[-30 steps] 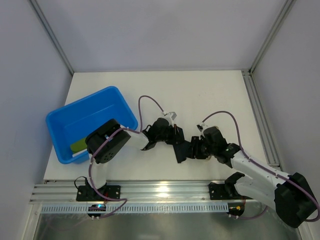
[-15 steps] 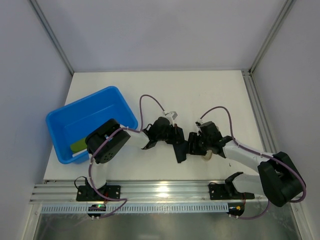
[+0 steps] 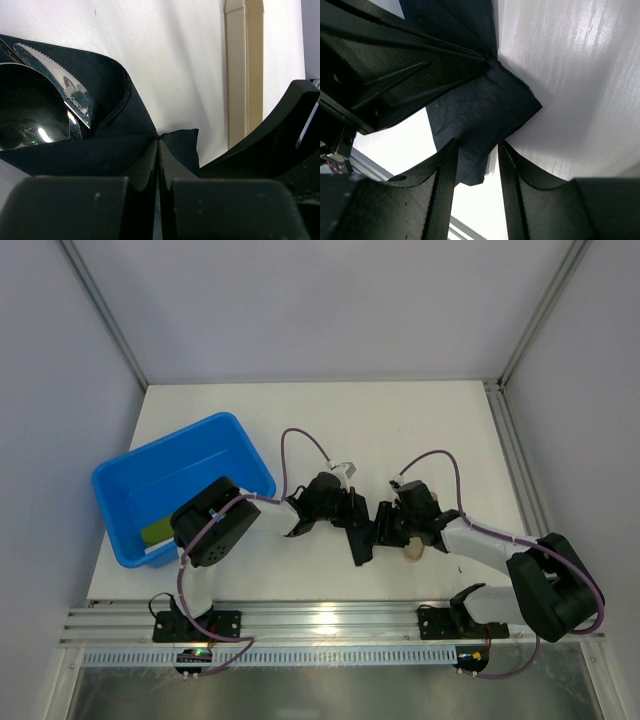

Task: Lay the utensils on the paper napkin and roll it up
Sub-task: Roll the napkin at the center of the board.

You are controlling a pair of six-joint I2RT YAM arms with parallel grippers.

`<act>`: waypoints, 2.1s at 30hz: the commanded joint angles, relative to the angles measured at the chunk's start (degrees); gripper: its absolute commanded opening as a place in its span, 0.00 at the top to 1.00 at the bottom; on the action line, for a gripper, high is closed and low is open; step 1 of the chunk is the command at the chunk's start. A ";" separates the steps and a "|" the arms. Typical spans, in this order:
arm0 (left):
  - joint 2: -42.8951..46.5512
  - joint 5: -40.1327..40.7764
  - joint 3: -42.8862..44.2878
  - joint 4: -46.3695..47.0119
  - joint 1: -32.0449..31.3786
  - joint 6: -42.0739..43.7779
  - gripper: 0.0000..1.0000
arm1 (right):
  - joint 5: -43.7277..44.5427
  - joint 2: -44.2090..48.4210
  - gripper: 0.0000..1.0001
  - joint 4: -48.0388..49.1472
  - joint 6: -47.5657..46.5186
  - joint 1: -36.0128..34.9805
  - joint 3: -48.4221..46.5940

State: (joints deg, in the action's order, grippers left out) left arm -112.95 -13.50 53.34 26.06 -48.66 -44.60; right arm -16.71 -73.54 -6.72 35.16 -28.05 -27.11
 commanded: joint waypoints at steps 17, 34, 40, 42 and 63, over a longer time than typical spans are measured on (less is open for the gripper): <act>-1.58 1.72 -0.52 -10.77 0.06 2.23 1.00 | 6.60 -6.44 0.78 5.49 7.21 -0.86 1.71; 3.61 5.23 1.50 -16.91 0.06 5.75 1.00 | 1.77 -4.42 0.96 8.03 6.41 -0.95 1.98; 10.63 8.92 1.86 -19.65 0.06 6.28 0.85 | -0.34 -5.39 0.96 8.22 6.77 -0.95 0.92; 14.22 10.32 1.85 -21.05 0.06 6.63 0.78 | -0.86 -5.39 0.96 7.95 6.51 -0.95 0.66; 38.94 20.70 -17.21 -26.42 -4.86 -6.62 0.30 | -5.35 -0.47 0.97 3.21 10.90 -0.95 -3.38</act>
State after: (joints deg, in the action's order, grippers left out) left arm -76.97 4.12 37.98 -2.55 -51.99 -46.41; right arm -21.15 -76.40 -2.87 44.01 -28.82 -27.88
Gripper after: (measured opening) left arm 0.684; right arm 0.037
